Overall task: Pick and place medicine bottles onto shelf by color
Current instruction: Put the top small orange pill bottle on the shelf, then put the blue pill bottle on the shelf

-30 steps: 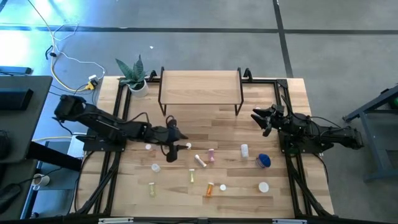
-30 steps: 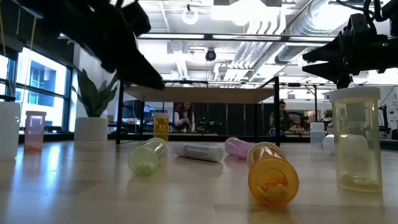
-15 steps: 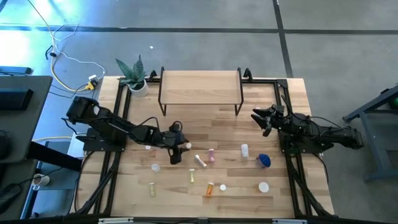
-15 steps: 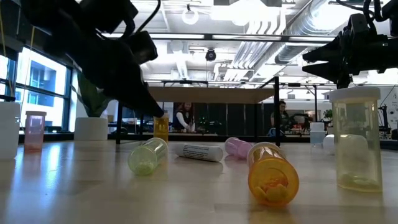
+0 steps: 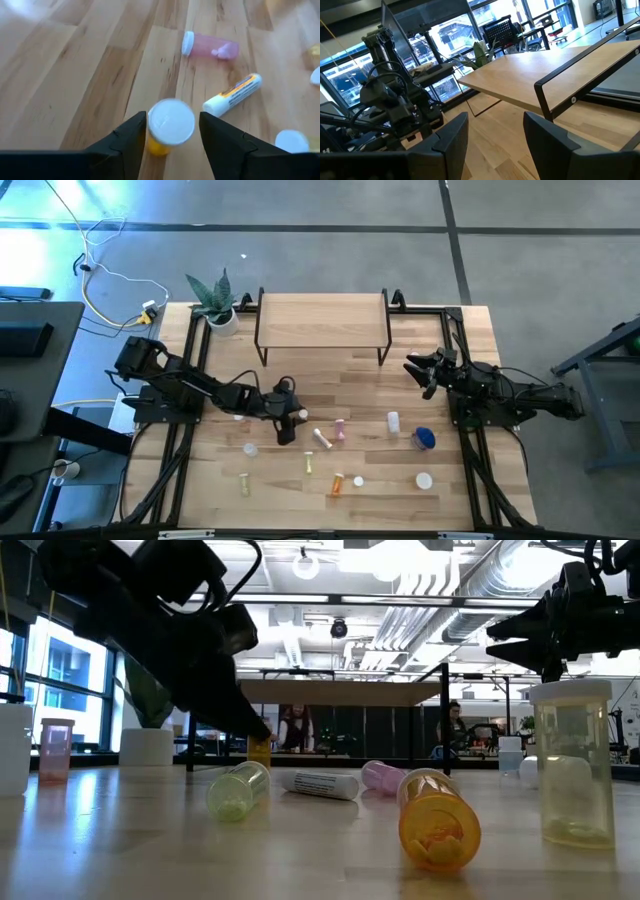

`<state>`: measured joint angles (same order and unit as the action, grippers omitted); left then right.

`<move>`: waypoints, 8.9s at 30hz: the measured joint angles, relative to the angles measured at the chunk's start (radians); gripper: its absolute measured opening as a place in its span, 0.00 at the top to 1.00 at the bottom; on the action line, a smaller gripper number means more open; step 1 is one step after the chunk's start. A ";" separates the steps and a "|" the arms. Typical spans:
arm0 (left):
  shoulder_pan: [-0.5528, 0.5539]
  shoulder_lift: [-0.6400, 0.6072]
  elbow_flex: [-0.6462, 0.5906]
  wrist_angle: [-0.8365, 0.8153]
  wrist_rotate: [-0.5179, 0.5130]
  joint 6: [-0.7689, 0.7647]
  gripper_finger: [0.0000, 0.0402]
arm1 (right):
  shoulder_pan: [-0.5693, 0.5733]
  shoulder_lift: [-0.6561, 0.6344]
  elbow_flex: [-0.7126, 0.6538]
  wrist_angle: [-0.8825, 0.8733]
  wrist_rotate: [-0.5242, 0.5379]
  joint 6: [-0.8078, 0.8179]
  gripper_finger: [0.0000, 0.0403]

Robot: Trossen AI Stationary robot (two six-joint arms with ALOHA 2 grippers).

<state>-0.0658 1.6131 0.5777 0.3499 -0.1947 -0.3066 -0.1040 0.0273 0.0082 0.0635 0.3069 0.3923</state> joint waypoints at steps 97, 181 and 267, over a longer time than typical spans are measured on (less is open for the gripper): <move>0.863 -0.188 0.517 -0.714 0.003 0.127 0.72 | 0.000 -0.001 0.000 0.000 0.000 0.000 0.55; 0.107 -0.192 0.809 -1.066 -0.036 -0.299 0.46 | 0.000 -0.001 0.000 0.009 0.000 0.000 0.55; 0.145 -0.319 0.808 -1.138 0.324 0.206 0.46 | 0.259 0.880 0.964 -1.376 -0.640 0.964 0.55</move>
<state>0.0792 1.2938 1.3861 -0.7879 0.1295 -0.1001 0.1551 0.9071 0.9726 -1.3126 -0.3335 1.3560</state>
